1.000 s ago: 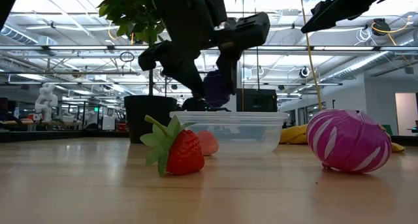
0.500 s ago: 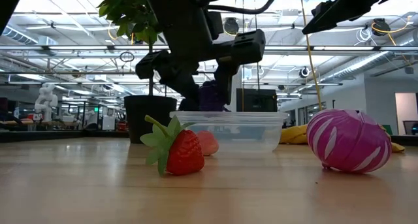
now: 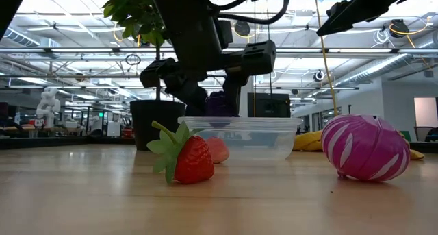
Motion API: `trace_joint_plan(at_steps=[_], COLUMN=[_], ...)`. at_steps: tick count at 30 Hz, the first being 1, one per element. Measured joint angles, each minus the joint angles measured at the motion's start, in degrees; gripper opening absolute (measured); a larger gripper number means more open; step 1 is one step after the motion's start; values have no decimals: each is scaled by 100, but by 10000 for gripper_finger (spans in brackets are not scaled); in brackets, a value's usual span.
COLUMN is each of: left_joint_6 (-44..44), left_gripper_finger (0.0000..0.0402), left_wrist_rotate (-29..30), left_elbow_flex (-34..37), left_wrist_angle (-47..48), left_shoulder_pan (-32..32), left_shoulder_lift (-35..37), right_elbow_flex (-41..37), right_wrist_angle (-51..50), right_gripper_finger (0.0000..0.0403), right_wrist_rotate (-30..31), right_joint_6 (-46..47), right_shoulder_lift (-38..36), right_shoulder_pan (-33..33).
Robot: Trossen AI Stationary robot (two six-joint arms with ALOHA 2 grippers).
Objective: Pick and placing Produce into tupperware
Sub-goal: Put the grapes into the bin
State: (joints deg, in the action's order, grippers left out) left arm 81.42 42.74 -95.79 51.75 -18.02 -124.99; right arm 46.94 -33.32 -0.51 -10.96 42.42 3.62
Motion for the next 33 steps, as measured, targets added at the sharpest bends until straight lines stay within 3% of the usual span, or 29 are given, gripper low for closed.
trace_joint_plan(at_steps=[33], left_joint_6=[-72], left_gripper_finger=[230], left_wrist_rotate=[-349], left_elbow_flex=[0], left_wrist_angle=[-151], left_shoulder_pan=[129], left_shoulder_lift=[-173], right_elbow_flex=[0], right_wrist_angle=[2], right_gripper_finger=[220], right_wrist_rotate=[0], right_joint_6=[2], right_shoulder_lift=[0], right_shoulder_pan=[-2])
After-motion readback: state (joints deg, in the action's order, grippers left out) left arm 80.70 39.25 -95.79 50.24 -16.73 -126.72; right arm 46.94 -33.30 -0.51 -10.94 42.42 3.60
